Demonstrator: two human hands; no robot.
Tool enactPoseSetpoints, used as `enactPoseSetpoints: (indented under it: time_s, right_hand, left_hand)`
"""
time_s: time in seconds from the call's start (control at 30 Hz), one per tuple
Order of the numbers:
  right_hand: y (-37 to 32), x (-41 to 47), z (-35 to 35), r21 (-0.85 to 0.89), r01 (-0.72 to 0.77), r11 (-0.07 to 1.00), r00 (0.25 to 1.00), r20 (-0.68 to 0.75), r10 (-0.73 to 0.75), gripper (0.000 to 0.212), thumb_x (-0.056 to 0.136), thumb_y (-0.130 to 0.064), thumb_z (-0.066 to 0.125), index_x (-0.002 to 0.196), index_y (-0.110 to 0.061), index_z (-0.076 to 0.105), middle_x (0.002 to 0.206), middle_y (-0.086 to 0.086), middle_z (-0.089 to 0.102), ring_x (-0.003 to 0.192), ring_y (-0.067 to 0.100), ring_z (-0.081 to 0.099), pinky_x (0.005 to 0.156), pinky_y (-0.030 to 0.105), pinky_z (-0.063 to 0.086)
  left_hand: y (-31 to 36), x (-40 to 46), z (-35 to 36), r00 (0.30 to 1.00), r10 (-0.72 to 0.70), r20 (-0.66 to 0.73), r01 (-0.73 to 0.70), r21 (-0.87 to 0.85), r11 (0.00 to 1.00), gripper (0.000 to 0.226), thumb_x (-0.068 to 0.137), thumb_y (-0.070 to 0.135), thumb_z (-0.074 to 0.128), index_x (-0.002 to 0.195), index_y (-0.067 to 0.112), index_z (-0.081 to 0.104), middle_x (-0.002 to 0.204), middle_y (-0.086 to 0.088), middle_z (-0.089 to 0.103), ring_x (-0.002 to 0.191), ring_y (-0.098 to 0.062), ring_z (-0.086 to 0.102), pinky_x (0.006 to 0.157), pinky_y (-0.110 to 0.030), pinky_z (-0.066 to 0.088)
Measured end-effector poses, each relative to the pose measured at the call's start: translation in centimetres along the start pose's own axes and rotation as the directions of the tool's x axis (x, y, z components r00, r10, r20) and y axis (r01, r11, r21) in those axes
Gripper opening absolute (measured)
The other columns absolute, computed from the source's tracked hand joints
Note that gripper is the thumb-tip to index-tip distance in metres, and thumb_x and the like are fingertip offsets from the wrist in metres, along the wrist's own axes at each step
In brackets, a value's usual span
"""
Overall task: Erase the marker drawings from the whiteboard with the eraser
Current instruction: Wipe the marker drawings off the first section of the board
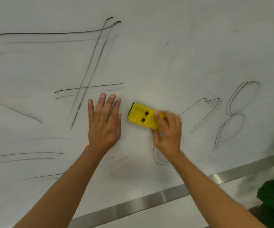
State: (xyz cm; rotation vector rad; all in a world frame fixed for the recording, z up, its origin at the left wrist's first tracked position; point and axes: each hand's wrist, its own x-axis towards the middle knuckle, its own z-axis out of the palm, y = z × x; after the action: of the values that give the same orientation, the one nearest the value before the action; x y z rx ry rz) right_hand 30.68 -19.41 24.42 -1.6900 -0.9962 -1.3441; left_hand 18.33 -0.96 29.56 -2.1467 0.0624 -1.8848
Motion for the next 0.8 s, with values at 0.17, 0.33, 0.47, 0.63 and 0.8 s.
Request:
enactPoseSetpoints:
  time_s: [0.17, 0.33, 0.47, 0.63, 0.8]
  right_hand:
    - [1.5, -3.8, -0.3, -0.034, 0.104, 0.994, 0.99, 0.099, -0.101, 0.064, 0.079, -0.005, 0.067, 0.138, -0.018, 0.047, 0.117, 0.017, 0.057, 0.1, 0.039, 0.055, 0.087, 0.047, 0.047]
    - [5.1, 0.9, -2.4, 0.025, -0.392, 0.92, 0.91, -0.133, 0.392, 0.06, 0.084, -0.017, 0.071, 0.139, -0.01, 0.047, 0.126, 0.016, 0.051, 0.115, 0.032, 0.045, 0.098, 0.04, 0.04]
    - [7.3, 3.6, -3.5, 0.231, -0.715, 0.66, 0.619, -0.231, 0.751, 0.072, 0.087, -0.031, 0.074, 0.148, -0.013, 0.041, 0.136, 0.011, 0.048, 0.126, 0.025, 0.039, 0.107, 0.049, 0.038]
    - [4.5, -0.8, -1.8, 0.077, -0.485, 0.871, 0.859, -0.146, 0.491, 0.06, 0.087, -0.021, 0.074, 0.139, -0.006, 0.047, 0.128, 0.018, 0.052, 0.118, 0.032, 0.045, 0.101, 0.04, 0.039]
    - [4.1, -6.4, -0.9, -0.041, -0.078, 0.996, 0.995, 0.064, 0.081, 0.069, 0.077, -0.006, 0.075, 0.138, -0.014, 0.045, 0.117, 0.018, 0.058, 0.106, 0.035, 0.054, 0.088, 0.046, 0.048]
  left_hand:
    - [0.1, 3.0, 0.8, 0.999, 0.032, -0.015, -0.032, 0.015, 0.999, 0.046, 0.098, 0.01, 0.054, 0.141, 0.0, 0.047, 0.148, -0.015, 0.041, 0.142, -0.035, 0.032, 0.12, -0.057, 0.014]
    - [1.1, 4.5, 1.6, 0.998, 0.066, 0.009, -0.066, 0.024, 0.998, 0.047, 0.097, 0.012, 0.058, 0.141, -0.001, 0.048, 0.147, -0.018, 0.046, 0.142, -0.034, 0.032, 0.12, -0.055, 0.014]
    - [2.0, 5.9, 2.6, 0.997, 0.078, 0.0, -0.078, 0.0, 0.997, 0.045, 0.098, 0.012, 0.056, 0.141, -0.001, 0.048, 0.147, -0.017, 0.046, 0.141, -0.034, 0.035, 0.119, -0.056, 0.017]
    - [2.8, 6.9, 3.8, 0.997, 0.074, 0.006, -0.074, 0.013, 0.997, 0.046, 0.099, 0.016, 0.055, 0.142, 0.001, 0.047, 0.147, -0.017, 0.047, 0.142, -0.034, 0.034, 0.119, -0.057, 0.018]
    - [2.5, 6.6, 4.5, 0.996, 0.087, 0.009, -0.087, 0.092, 0.992, 0.049, 0.101, 0.021, 0.052, 0.145, 0.004, 0.044, 0.151, -0.013, 0.043, 0.143, -0.031, 0.034, 0.119, -0.057, 0.02]
